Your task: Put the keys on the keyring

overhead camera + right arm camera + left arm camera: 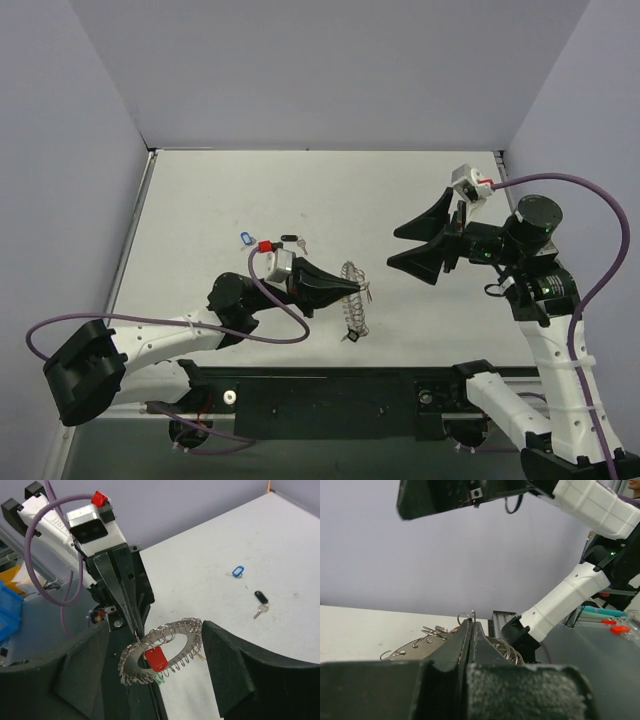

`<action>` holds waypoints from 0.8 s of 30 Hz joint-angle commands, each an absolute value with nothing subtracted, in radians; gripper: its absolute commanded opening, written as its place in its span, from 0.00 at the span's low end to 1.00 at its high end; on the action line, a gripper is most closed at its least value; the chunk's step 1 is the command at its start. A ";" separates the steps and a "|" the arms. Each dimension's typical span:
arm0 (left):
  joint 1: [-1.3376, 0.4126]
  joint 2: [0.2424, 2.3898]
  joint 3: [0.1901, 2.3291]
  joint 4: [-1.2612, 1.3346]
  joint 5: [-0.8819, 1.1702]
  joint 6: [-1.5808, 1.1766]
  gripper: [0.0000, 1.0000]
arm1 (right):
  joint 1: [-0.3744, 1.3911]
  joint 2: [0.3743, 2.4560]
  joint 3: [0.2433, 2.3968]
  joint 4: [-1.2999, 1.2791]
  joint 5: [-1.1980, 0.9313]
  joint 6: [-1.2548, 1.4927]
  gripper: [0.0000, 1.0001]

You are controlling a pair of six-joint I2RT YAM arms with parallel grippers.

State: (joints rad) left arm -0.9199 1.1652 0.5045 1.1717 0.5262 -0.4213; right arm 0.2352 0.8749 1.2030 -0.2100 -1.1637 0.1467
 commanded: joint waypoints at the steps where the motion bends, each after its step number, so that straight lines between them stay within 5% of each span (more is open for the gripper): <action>1: -1.002 1.189 0.592 1.152 0.457 -0.359 0.00 | 0.138 0.771 1.035 0.133 -1.390 0.455 0.70; 15: -1.068 1.235 0.647 1.103 0.388 -0.365 0.00 | 0.003 0.658 0.876 0.037 -1.443 0.394 0.68; 24: -1.068 1.241 0.652 1.112 0.350 -0.383 0.00 | 0.012 0.750 0.968 -0.376 -1.442 0.023 0.65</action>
State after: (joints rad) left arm -1.0645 1.2514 0.5964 1.0420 0.3946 -0.3630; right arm 0.0071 0.7143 0.8986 -0.2157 -1.4044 0.2188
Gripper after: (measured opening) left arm 0.018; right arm 0.660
